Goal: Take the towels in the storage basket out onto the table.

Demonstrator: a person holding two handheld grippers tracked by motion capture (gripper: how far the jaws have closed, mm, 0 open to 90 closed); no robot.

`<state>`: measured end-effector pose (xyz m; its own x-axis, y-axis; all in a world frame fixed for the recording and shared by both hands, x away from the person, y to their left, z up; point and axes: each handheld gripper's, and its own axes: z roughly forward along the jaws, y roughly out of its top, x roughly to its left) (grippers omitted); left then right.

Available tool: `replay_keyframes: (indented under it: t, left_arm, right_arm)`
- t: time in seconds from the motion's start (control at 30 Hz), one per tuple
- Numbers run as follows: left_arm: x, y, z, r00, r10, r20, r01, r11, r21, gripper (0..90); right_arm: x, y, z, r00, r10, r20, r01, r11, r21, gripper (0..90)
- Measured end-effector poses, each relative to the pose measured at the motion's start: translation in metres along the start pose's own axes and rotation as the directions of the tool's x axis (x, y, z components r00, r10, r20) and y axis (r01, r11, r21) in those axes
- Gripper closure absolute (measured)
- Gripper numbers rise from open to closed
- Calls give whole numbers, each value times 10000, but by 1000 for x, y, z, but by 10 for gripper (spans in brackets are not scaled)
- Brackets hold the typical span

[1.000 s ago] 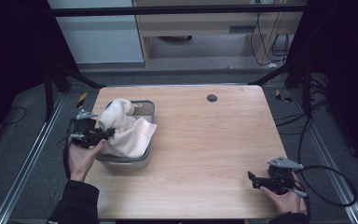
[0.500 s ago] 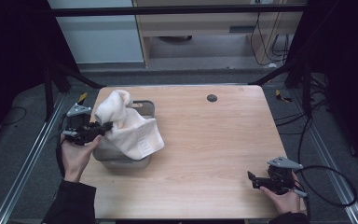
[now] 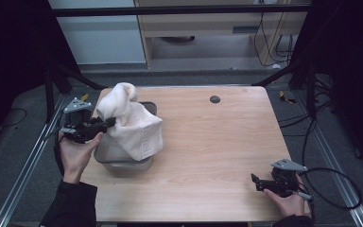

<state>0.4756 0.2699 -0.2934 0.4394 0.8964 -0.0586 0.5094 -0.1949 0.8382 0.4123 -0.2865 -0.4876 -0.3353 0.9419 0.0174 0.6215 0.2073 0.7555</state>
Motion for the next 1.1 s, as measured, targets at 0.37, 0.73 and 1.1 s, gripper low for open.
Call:
replay_keyframes:
  t: [0.37,0.73,1.1]
  left_arm:
    - [-14,12,-15,9990,279,349,-268,9991,-315,687]
    - [-39,24,-14,9946,740,729,-702,9961,-532,687]
    - [-61,28,-5,9864,1167,1156,-1115,9925,-505,687]
  right_arm:
    - [0,0,0,10000,26,9,-26,10000,-6,53]
    - [-1,0,-1,10000,62,40,-62,10000,-57,56]
    - [-1,0,-2,10000,55,53,-54,9999,-98,58]
